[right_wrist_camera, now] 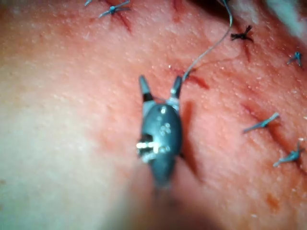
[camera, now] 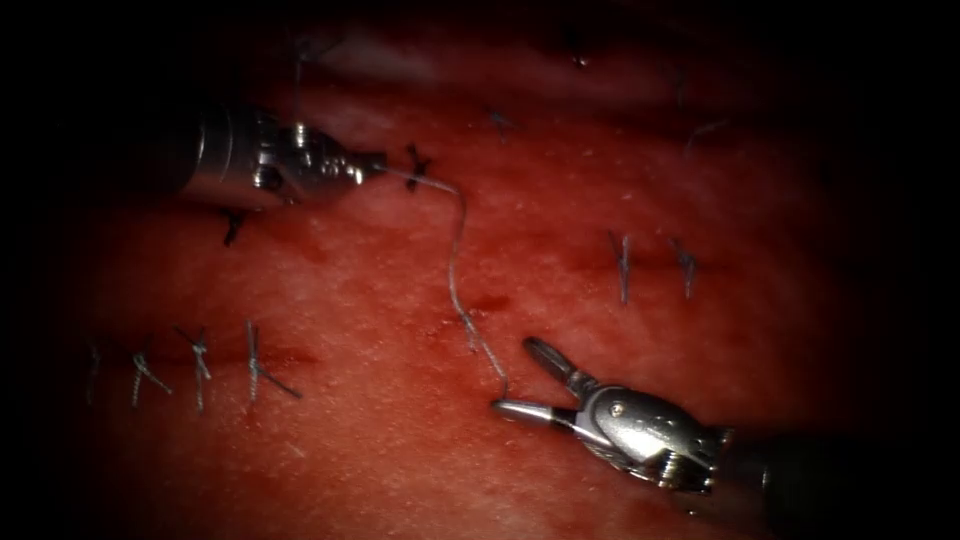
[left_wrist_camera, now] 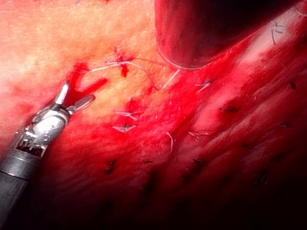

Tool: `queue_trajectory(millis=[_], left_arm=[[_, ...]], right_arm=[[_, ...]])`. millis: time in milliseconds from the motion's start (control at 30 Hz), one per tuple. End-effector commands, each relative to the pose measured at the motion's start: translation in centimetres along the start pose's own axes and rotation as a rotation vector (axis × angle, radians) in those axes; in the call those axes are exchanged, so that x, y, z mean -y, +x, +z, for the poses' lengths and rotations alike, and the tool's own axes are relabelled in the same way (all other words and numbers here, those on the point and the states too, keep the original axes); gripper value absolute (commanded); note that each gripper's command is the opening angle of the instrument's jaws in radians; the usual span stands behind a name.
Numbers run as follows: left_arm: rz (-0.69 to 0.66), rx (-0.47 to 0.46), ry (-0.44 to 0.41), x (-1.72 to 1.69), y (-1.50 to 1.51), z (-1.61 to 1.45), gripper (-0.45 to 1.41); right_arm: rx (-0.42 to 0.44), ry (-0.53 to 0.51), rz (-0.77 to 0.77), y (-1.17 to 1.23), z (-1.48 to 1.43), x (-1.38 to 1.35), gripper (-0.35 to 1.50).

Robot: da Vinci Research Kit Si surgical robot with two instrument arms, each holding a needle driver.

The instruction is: Wound Closure

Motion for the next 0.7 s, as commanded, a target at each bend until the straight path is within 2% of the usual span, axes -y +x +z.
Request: queue_trajectory(millis=[33,133,267,400,700], left_arm=[[0.001,-0.005,0.005,-0.01,0.08,0.01,-0.45],[0.013,-0.014,0.010,-0.05,0.23,-0.26,-0.45],[0.031,-0.025,0.023,-0.13,0.46,-0.57,-0.45],[0.044,-0.024,0.022,-0.17,0.53,-0.62,-0.45],[0.046,-0.026,0.021,-0.16,0.52,-0.61,-0.45]], right_arm=[[-0.002,0.002,0.005,0.07,0.12,-0.07,1.11],[0.019,0.003,0.003,0.15,0.29,-0.21,1.15],[0.046,-0.009,-0.007,0.06,0.65,-0.46,1.25],[0.048,-0.010,-0.013,-0.02,0.86,-0.56,1.26],[0.050,0.005,-0.053,-0.20,1.39,-0.53,1.28]])
